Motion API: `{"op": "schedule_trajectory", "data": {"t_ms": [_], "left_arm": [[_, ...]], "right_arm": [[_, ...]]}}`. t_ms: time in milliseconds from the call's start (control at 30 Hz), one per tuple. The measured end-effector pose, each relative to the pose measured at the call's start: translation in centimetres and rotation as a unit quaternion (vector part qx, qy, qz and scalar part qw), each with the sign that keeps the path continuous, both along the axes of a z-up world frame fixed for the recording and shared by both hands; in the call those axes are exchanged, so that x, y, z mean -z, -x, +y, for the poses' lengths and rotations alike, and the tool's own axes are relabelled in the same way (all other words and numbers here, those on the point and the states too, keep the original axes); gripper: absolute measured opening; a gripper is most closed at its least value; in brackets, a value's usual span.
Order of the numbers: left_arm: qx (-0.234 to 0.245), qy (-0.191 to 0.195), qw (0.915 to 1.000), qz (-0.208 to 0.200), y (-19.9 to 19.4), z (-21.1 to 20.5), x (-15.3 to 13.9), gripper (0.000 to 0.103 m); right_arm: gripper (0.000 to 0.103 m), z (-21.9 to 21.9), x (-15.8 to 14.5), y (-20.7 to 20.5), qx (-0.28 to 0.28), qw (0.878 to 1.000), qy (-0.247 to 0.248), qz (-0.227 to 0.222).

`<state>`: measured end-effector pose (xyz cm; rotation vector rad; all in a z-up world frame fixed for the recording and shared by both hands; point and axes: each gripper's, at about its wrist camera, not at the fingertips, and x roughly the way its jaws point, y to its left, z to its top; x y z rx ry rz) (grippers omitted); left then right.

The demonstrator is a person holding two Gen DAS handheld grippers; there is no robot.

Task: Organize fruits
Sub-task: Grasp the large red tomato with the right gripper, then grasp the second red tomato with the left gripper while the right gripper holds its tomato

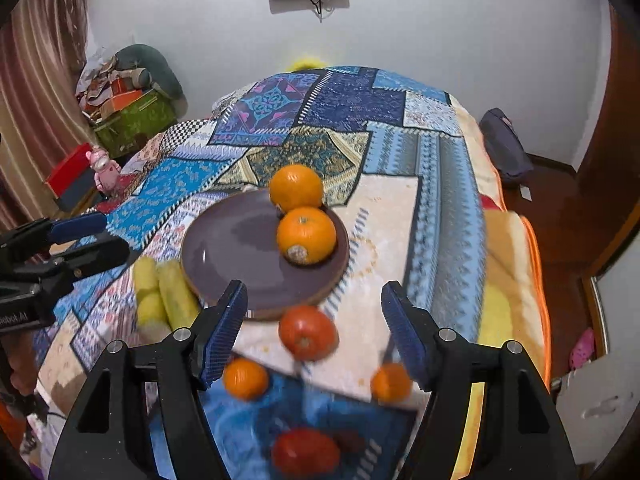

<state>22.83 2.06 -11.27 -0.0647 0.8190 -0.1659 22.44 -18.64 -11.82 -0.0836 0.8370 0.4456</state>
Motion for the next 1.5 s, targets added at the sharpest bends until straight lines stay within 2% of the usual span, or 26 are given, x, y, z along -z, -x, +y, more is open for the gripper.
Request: {"op": "schedule_trajectory", "data": {"t_ms": [400, 667, 733, 767, 833, 1000, 1200, 1367, 1500], "left_arm": [[0.008, 0.013, 0.9993, 0.034, 5.2, -2.1, 2.7, 0.071], [0.014, 0.017, 0.9975, 0.067, 6.4, -2.9, 5.0, 0.071], [0.015, 0.014, 0.9970, 0.074, 6.2, -3.2, 5.5, 0.071], [0.015, 0.014, 0.9969, 0.075, 6.2, -3.3, 5.6, 0.071], [0.017, 0.014, 0.9967, 0.078, 5.8, -3.7, 5.8, 0.071], [0.026, 0.009, 0.9963, 0.082, 4.3, -5.4, 6.0, 0.071], [0.041, 0.004, 0.9959, 0.080, 1.7, -8.0, 6.0, 0.071], [0.047, -0.001, 0.9948, 0.091, -1.4, -10.1, 6.9, 0.071], [0.043, -0.006, 0.9929, 0.111, -3.9, -11.6, 8.3, 0.071]], "right_arm": [[0.067, -2.5, 4.7, 4.6, 0.016, 0.999, 0.003, 0.051], [0.067, -1.9, 8.0, 5.1, -0.013, 0.995, 0.010, 0.094], [0.064, -1.6, 8.5, 4.9, -0.013, 0.995, 0.019, 0.096], [0.061, -1.5, 8.5, 4.9, -0.012, 0.996, 0.024, 0.089], [0.048, -1.6, 8.2, 4.8, -0.015, 0.996, 0.026, 0.082], [0.047, -2.8, 7.5, 4.6, -0.018, 0.996, -0.015, 0.088], [0.047, -5.2, 5.8, 3.6, 0.001, 0.996, -0.056, 0.070], [0.047, -6.9, 4.1, 2.3, 0.025, 0.998, -0.049, 0.036], [0.047, -7.8, 3.9, 1.1, 0.039, 0.998, -0.047, 0.025]]}}
